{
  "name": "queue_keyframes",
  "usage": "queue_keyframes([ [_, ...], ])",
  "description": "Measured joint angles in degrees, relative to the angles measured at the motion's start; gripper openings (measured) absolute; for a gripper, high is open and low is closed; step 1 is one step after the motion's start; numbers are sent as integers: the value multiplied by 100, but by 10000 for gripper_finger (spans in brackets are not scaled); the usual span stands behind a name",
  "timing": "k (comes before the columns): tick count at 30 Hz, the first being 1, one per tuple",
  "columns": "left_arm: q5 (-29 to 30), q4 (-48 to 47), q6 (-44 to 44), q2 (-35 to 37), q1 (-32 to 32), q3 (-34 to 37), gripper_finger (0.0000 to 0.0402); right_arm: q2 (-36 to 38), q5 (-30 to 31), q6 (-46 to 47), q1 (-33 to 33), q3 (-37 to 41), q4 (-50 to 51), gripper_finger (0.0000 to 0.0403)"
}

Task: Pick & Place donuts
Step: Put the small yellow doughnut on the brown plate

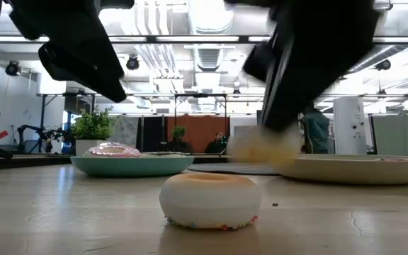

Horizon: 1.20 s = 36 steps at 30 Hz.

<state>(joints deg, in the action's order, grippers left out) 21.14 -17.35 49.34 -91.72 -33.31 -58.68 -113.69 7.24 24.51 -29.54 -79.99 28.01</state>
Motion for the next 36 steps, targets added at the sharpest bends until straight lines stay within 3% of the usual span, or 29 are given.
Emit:
queue_keyframes([
  [3, -824, 636, -285, 0, 170, 0, 152, 608, -298, 464, 49, 208, -88, 9],
  [6, -1134, 1349, -747, 2, 396, 0, 144, 1297, -799, 1099, 201, 589, -495, 9],
  [11, -1259, 2492, -1475, 46, 731, 0, 140, 2282, -1915, 2516, 537, 1664, -2660, 9],
  [16, -1267, 2978, -2071, 251, 803, 0, 139, 2942, -1911, 3811, 624, 2887, -4718, 9],
  [20, -1034, 2965, -2270, 463, 826, -2, 141, 3283, -1619, 4364, 618, 3617, -5717, 9],
  [26, -813, 3106, -2122, 487, 952, -2, 159, 3379, -1483, 4461, 637, 3833, -5892, 9],
  [36, -1257, 3582, -2344, 463, 1011, -2, 186, 3171, -1631, 4161, 768, 3532, -5870, 9],
])
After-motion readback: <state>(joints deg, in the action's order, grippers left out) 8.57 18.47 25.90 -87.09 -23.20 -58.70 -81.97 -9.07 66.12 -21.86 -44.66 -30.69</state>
